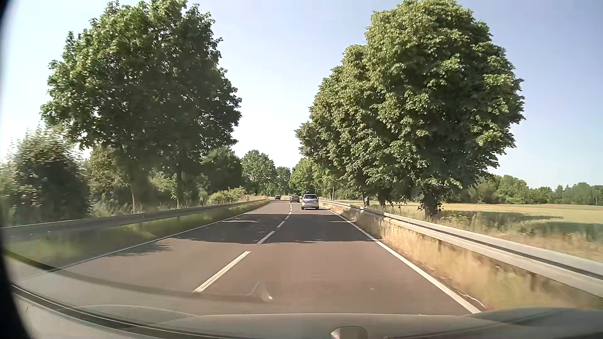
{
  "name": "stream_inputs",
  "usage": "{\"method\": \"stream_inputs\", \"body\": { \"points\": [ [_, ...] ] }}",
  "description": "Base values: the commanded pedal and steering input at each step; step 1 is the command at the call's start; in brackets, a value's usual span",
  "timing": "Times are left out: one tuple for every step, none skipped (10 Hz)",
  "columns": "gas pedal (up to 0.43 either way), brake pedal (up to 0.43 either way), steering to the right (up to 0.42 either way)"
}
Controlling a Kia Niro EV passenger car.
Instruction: Follow the waypoints while adhering to traffic rules and regulations
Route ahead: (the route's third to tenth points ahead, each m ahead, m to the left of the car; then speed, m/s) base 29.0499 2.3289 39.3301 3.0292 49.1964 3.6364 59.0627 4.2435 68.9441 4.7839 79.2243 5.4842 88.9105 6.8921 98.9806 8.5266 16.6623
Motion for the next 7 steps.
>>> {"method": "stream_inputs", "body": {
  "points": [
    [0.067,0.018,-0.008],
    [0.067,0.018,-0.008],
    [0.067,0.018,-0.008],
    [0.067,0.018,-0.008],
    [0.067,0.018,-0.007],
    [0.067,0.018,-0.008],
    [0.067,0.018,-0.008]
  ]
}}
